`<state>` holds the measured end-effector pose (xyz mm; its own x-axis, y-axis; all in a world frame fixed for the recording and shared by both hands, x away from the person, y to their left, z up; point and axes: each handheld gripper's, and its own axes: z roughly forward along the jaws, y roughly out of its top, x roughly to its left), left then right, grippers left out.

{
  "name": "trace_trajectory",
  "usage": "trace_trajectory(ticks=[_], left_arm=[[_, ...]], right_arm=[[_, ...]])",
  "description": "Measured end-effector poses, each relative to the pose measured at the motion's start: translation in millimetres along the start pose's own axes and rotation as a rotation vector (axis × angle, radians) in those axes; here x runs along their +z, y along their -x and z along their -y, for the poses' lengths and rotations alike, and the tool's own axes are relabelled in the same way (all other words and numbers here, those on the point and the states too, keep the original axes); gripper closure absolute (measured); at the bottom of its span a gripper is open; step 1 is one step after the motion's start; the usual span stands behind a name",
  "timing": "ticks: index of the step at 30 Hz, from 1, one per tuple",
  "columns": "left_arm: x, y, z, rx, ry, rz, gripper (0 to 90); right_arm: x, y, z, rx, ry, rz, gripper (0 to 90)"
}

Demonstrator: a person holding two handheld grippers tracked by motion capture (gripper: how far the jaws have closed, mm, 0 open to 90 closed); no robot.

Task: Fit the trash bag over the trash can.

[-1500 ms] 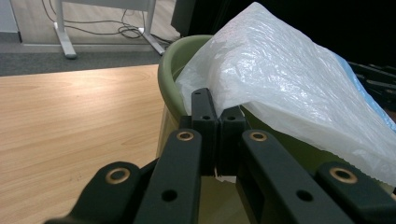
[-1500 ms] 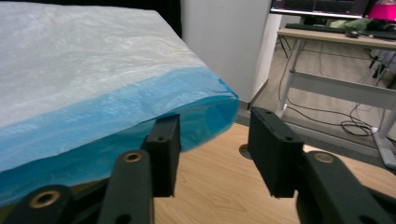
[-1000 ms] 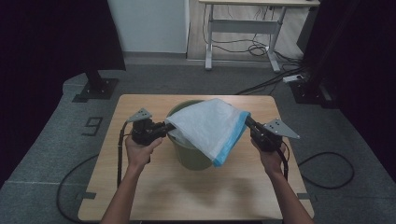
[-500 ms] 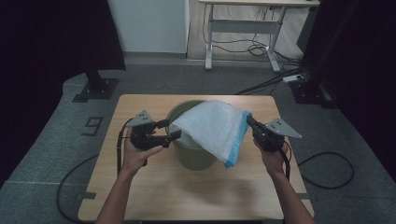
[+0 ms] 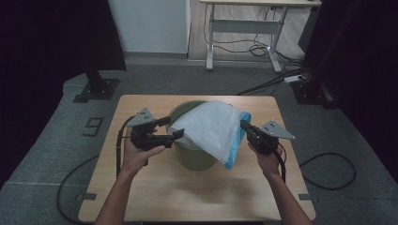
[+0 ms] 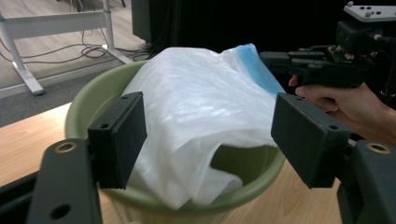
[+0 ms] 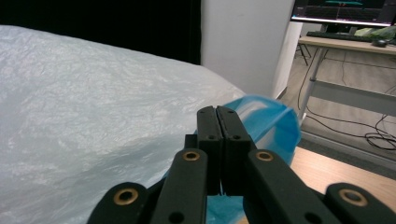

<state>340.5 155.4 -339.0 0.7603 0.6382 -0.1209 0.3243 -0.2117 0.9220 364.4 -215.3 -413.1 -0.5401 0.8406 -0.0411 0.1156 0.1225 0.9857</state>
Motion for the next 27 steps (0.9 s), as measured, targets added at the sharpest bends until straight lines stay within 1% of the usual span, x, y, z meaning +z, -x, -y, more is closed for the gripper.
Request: trace_trajectory(ticks=[3, 7, 9, 11, 13, 16, 18, 23, 27], left_arm=[[6.2, 6.4, -5.0, 0.005, -0.013, -0.001, 29.5], [18.4, 11.0, -9.0, 0.002, -0.031, 0.006, 30.8], [26.6, 12.4, -9.6, -0.004, -0.053, -0.004, 31.3], [32.6, 13.9, -9.1, 0.000, -0.074, -0.017, 31.9], [36.4, 16.2, -8.3, 0.007, -0.088, -0.018, 32.2], [40.2, 18.1, -7.3, 0.013, -0.102, -0.020, 32.7], [42.4, 18.0, -6.5, 0.012, -0.110, -0.021, 32.7], [44.7, 17.0, -3.6, 0.008, -0.121, -0.025, 33.8], [44.7, 14.4, -1.6, -0.002, -0.122, -0.033, 34.5]], right_arm=[[1.3, 0.8, 4.0, 0.010, -0.021, 0.004, 84.1], [1.9, 1.9, 10.4, 0.032, -0.028, -0.005, 82.3], [2.2, 1.0, 12.1, 0.033, -0.028, -0.011, 80.5], [2.4, -0.1, 12.8, 0.039, -0.025, -0.024, 78.1], [2.0, -2.1, 13.0, 0.039, -0.019, -0.036, 74.6], [1.4, -5.3, 12.9, 0.048, -0.018, -0.056, 69.7], [1.8, -7.6, 12.8, 0.061, -0.027, -0.069, 64.5], [3.3, -9.9, 13.7, 0.076, -0.045, -0.080, 59.6], [1.6, -9.5, 13.4, 0.120, -0.044, -0.096, 56.3]])
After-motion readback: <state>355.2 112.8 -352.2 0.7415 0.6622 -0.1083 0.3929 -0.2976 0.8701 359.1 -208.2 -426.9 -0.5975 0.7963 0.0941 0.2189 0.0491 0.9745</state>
